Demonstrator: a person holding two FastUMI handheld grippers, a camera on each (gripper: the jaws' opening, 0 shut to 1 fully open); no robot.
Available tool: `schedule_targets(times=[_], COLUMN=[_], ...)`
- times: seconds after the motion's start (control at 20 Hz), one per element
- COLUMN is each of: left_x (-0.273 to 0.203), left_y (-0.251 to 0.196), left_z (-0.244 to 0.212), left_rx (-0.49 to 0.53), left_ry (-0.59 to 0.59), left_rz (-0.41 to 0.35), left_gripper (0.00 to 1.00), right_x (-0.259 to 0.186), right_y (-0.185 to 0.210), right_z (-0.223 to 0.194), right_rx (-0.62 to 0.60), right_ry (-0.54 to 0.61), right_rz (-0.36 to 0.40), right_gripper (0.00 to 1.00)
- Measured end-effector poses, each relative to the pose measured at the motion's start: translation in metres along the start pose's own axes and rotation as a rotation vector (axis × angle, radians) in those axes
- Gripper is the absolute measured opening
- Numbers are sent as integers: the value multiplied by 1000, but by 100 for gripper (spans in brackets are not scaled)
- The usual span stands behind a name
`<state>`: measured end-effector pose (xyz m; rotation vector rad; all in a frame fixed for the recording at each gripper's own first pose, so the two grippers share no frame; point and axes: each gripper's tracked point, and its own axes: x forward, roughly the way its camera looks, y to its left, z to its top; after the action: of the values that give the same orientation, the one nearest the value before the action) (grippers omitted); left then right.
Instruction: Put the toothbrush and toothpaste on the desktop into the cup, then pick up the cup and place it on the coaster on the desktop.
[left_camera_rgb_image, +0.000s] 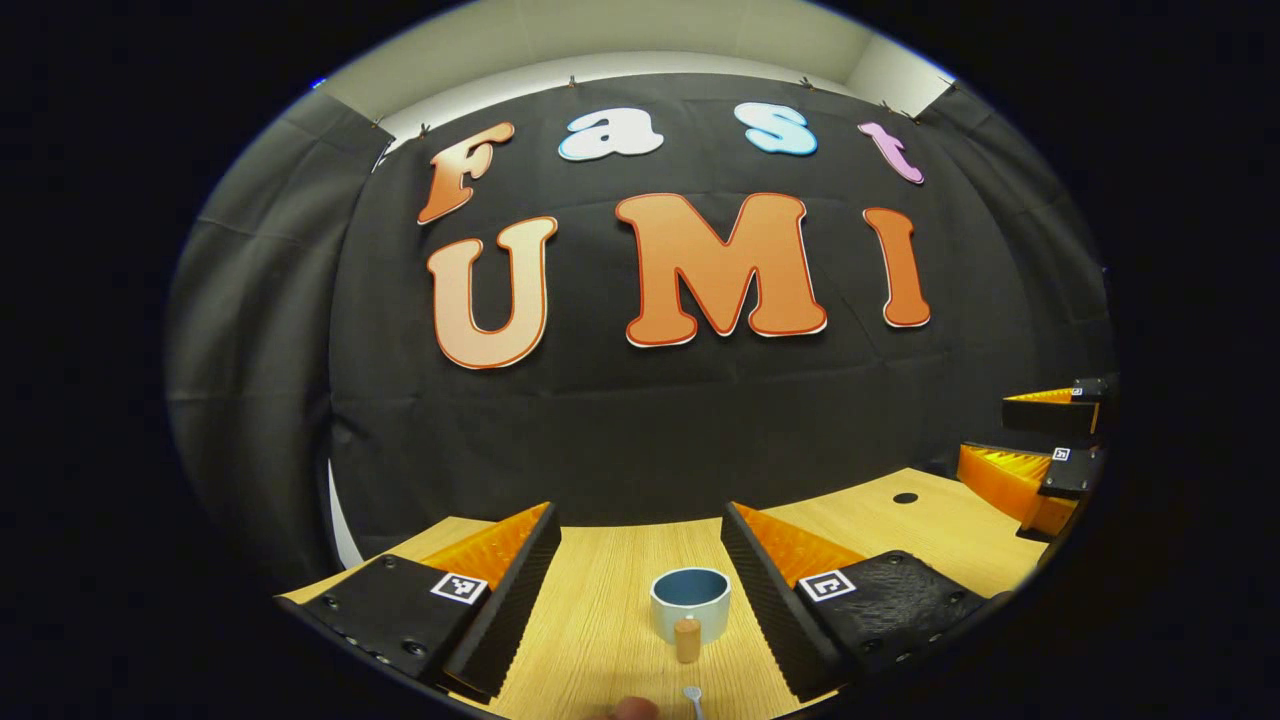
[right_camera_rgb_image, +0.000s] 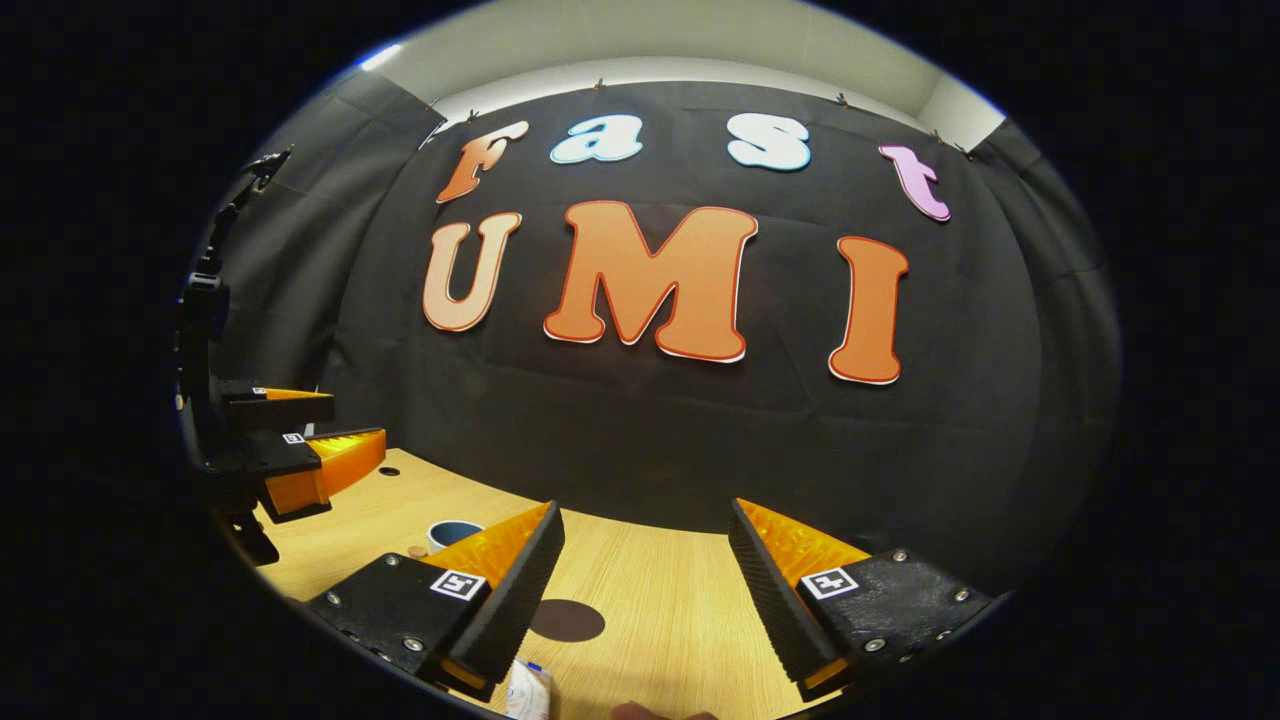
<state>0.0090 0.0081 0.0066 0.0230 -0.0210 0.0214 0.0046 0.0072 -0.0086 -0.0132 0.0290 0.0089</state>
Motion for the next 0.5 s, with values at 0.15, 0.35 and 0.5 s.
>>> schedule_targets(times=[0.15, 0.35, 0.5], left_x=[1, 1, 1], left_y=[-3, -6, -5], left_z=[-2, -13, -28], left_rx=[-28, -48, -42], left_ry=[6, 49, 103], left_rz=[-7, -14, -14], left_gripper=[96, 99, 97], right_x=[-1, -2, -3], right_y=[1, 5, 4], right_z=[-1, -16, -33], right_rx=[-2, 2, 22], right_ry=[3, 50, 117], right_rz=[7, 29, 36], right_gripper=[99, 99, 99])
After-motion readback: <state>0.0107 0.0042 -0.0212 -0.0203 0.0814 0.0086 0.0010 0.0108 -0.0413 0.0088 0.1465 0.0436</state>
